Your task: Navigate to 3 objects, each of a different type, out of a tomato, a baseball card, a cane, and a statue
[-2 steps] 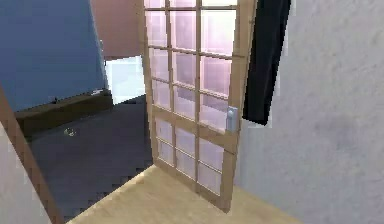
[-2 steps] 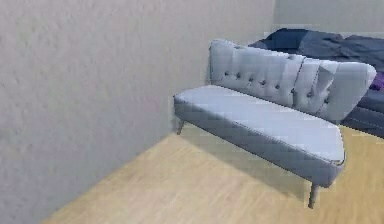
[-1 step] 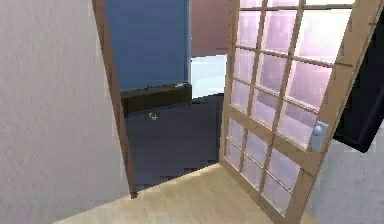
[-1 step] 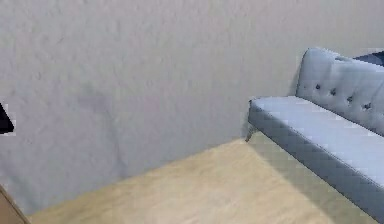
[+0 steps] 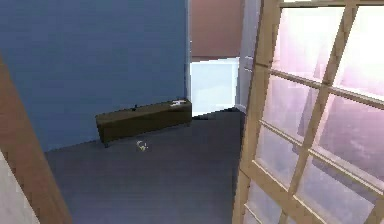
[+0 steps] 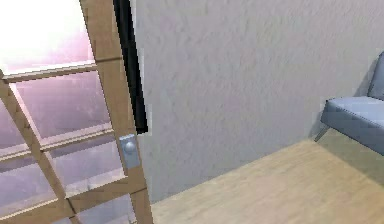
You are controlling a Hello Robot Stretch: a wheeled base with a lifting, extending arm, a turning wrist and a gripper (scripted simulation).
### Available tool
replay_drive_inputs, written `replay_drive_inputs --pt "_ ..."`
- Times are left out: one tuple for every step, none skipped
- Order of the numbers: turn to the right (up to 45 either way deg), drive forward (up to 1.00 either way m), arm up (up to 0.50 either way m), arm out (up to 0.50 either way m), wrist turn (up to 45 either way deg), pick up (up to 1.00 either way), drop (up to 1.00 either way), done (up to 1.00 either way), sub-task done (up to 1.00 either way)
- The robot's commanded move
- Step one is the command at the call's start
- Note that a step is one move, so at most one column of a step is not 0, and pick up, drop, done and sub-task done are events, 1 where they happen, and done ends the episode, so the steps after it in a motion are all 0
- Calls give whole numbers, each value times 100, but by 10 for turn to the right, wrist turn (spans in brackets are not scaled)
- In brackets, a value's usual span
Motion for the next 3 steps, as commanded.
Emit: replay_drive_inputs --pt "30 0 0 0 0 0 0 0 0" --pt "0 55 0 0 0 0 0 0 0" --pt "-240 0 0 0 0 0 0 0 0"
